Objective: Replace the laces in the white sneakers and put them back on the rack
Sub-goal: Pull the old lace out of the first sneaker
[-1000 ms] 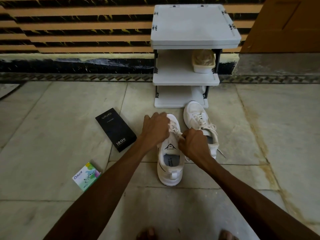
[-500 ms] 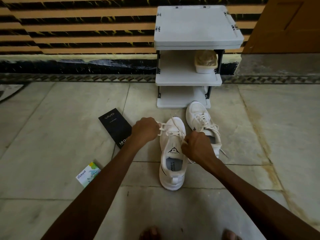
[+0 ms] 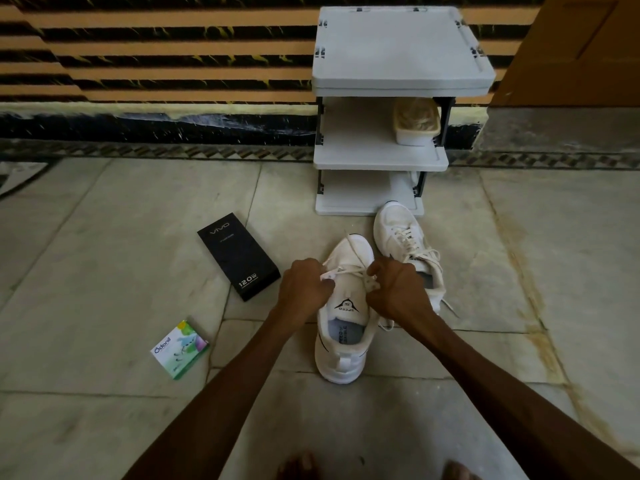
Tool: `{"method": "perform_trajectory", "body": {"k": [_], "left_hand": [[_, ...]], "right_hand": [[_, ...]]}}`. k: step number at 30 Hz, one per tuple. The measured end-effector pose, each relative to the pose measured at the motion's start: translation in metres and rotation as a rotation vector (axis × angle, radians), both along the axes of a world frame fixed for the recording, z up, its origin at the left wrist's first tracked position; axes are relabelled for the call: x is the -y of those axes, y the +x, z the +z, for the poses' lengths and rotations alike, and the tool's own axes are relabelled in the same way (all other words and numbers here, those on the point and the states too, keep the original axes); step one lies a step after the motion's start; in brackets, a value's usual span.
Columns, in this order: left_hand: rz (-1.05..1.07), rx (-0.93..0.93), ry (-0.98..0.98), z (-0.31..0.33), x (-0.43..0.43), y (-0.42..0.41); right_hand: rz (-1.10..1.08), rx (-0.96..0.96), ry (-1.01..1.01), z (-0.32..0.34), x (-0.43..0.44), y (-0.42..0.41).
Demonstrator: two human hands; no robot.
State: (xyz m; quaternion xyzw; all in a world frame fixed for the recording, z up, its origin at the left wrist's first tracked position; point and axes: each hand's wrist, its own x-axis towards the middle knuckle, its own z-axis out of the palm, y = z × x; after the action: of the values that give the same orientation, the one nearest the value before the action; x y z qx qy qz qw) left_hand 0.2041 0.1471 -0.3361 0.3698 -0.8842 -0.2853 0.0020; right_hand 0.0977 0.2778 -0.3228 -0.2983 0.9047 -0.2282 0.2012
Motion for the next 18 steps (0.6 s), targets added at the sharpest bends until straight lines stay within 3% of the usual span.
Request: {"method": "perform_trajectory", "body": {"k": [3,7,13,15,18], "left_hand": [[0.044,-0.039,0.072,0.003,0.003,0.002],[0.029,-0.043,0.106,0.005,0.003,0.002],[0.057,-0.079,0.138,0.004,-0.003,0.006],[0.072,-0.098,0.132,0.003,-0.005,0.008],[0.116,-0.106,0.159,0.003,-0.006,0.009]], "right_hand": [[0.056,-0.045,0.012,0.000,0.000,0.002],[0.302,-0.133,0.206,0.005,0.010,0.003],[0.468,-0.237,0.372,0.003,0.025,0.003],[0.427,-0.188,0.279,0.001,0.025,-0.002],[0.104,0.004,-0.018,-0.004,0.019,-0.011]]}}
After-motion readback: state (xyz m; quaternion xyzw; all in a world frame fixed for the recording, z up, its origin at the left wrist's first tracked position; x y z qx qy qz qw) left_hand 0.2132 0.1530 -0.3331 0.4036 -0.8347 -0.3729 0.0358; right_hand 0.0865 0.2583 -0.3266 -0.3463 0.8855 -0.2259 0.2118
